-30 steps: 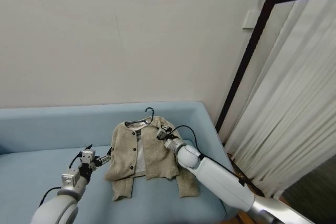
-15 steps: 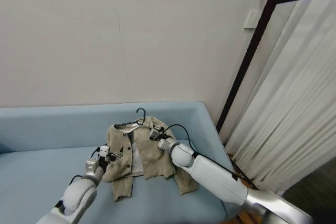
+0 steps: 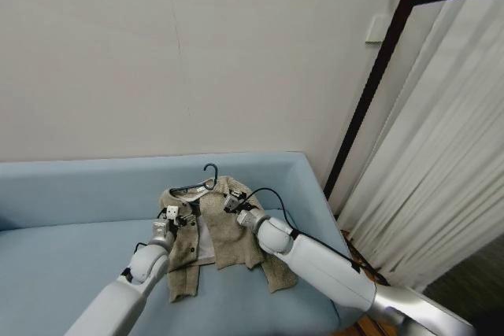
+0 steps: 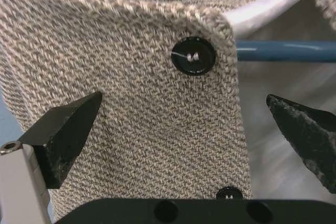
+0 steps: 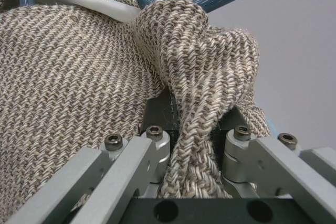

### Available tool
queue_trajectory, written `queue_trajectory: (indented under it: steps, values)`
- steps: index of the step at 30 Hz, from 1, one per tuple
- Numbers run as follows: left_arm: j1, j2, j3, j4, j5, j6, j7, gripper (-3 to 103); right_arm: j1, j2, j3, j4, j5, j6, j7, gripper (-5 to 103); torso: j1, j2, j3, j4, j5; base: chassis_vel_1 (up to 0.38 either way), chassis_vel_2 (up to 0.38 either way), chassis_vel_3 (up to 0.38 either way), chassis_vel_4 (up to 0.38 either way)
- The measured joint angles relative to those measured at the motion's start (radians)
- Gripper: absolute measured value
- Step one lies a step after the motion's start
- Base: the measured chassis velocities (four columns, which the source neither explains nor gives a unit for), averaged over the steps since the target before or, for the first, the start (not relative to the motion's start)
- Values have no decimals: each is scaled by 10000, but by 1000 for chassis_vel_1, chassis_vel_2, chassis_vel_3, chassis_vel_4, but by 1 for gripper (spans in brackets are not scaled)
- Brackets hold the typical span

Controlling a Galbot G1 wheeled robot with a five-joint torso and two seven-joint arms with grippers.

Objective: Pick up the clothes from the sofa and hang them on the clothes hanger.

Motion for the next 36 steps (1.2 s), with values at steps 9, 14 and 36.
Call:
queue_trajectory:
  steps: [9, 14, 36]
  values:
    - [-515, -338, 321, 547, 223, 54, -131, 86, -58, -44, -86, 53, 55, 35, -14, 12, 0, 0, 0, -2, 0, 0, 0, 0, 0]
    - [-586, -446, 425, 665, 265, 57, -133, 70, -62, -32, -128, 2, 84, 59, -22, 12, 0, 0, 0, 0, 0, 0, 0, 0, 0]
    - [-443, -209, 539, 216, 417, -142, -45, 3, 9, -118, -120, -105, 653, -28, 264, 12, 0, 0, 0, -3, -1, 0, 0, 0, 0]
